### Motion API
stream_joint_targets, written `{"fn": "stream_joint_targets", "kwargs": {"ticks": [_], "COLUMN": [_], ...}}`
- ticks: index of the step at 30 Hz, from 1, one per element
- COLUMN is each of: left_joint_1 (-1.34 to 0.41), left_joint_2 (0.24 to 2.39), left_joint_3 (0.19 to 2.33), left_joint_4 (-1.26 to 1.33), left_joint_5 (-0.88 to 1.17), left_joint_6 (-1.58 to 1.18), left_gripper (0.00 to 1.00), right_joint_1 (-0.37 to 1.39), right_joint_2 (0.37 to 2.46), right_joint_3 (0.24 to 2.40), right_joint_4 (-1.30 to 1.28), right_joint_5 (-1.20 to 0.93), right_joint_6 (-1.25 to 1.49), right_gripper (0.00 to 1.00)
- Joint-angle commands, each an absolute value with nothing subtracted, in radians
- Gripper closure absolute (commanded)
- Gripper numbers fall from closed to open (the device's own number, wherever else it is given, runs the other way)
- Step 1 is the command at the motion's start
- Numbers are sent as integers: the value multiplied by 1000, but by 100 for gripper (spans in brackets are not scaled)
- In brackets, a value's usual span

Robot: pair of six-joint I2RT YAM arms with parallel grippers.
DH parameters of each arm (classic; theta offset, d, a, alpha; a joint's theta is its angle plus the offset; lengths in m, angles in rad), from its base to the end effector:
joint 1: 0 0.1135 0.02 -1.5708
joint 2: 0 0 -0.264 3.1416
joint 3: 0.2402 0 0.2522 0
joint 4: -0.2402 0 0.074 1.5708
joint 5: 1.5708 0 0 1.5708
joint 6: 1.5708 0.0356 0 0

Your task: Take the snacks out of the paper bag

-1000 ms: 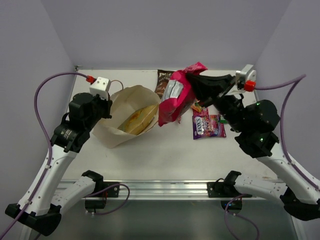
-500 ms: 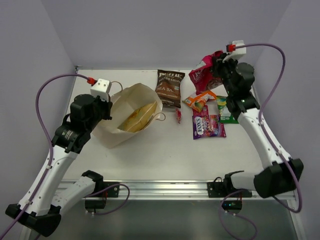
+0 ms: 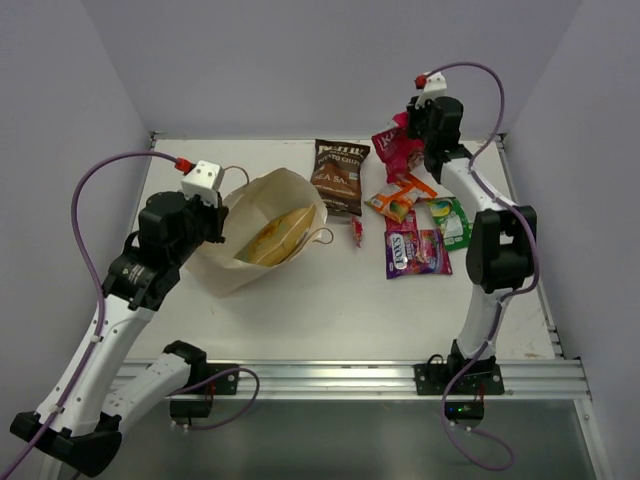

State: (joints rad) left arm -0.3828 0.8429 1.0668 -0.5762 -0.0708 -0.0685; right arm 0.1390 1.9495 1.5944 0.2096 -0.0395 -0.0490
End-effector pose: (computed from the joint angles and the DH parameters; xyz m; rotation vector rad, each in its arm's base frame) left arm 0.1611 -0.0622 0.3857 0.2548 1.9123 -0.2345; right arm 0.4718 0.0674 0.3140 -0.1903 1.7066 0.1006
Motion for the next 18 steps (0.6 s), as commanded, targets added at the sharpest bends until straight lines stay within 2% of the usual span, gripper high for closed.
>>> {"fn": "stream_joint_targets", "kwargs": {"ticks": [1,6,9,15,16,18], "left_joint_1": [-387,-387,-387,-387,-387,-387], "left_joint_2": [833,833,834,818,816,818], "left_joint_3": [1048,1046,1054,1072,1075,1083], "left_joint_4": [-540,-534,-534,-540,-541,-540], "left_joint_5": [-49,-37,-32,-31,-31,-28], "left_joint_6": [-75,-72,-74,-51,-48,-44], "left_gripper": [100,100,100,100,100,100], "right_joint_1": [149,202,229,239,251,281], "right_joint_2": [2034,2138,2132,1958,1933,1867], "right_joint_3": [1727,1847,1806,1594,1573,1530], "right_joint_4": [135,-109,-134,-46,-41,-47], "right_joint_5": [-92,-84,-60,-80,-86,-91], "right_joint_6": [-69,-182,-195,-124,-127,-143], "right_gripper": [100,97,93,66,51,38]}}
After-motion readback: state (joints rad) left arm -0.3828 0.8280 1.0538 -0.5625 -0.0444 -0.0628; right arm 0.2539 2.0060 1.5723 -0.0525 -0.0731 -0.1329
